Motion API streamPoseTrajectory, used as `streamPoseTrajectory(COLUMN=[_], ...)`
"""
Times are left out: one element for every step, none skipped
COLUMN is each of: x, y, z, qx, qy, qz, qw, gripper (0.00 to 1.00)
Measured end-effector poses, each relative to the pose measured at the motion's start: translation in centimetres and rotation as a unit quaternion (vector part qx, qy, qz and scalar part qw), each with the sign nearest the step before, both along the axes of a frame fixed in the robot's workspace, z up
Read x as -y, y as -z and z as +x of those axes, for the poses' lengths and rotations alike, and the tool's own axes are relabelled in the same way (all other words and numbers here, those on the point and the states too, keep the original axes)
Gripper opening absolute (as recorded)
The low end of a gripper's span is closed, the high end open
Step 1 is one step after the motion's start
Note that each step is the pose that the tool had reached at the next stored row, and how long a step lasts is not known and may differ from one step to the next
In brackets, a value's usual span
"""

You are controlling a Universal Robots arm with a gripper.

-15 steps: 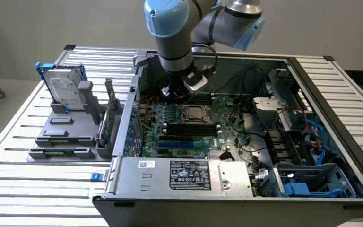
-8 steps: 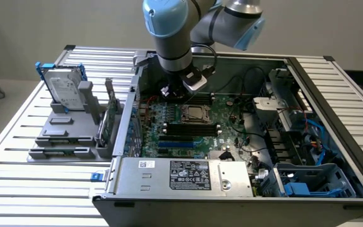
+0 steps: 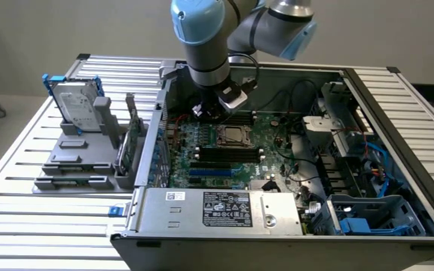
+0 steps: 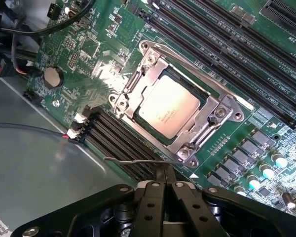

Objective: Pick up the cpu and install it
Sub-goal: 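Install the first cpu locking lever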

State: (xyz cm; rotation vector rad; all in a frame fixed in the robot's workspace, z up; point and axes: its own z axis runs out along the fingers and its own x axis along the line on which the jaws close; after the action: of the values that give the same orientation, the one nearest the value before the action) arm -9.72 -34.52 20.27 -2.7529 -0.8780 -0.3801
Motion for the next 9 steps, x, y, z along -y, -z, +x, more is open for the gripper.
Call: streamPoseTrajectory(x=[0.00, 0.00, -0.01, -0.02, -0.03, -0.05, -0.05, -0.05, -0.05], y=[0.16, 0.33, 0.50, 0.64, 0.73, 0.76, 0.76, 0.76, 0.76], z=[0.00, 0.00, 0.00, 0.00, 0.00, 0.00, 0.00, 0.00, 0.00], qx=[0.0008, 0.0017, 0.0026, 0.0034, 0.0039, 0.0041, 0.0041, 0.0042, 0.0042], qy=[0.000, 0.000, 0.000, 0.000, 0.000, 0.000, 0.000, 0.000, 0.000], qz=[-0.0003, -0.0004, -0.0004, -0.0005, -0.0004, -0.0004, -0.0005, -0.0004, -0.0004], qw=[1.0000, 1.0000, 1.0000, 1.0000, 1.0000, 1.0000, 1.0000, 1.0000, 1.0000], gripper=[0.11, 0.11, 0.11, 0.11, 0.11, 0.11, 0.11, 0.11, 0.11])
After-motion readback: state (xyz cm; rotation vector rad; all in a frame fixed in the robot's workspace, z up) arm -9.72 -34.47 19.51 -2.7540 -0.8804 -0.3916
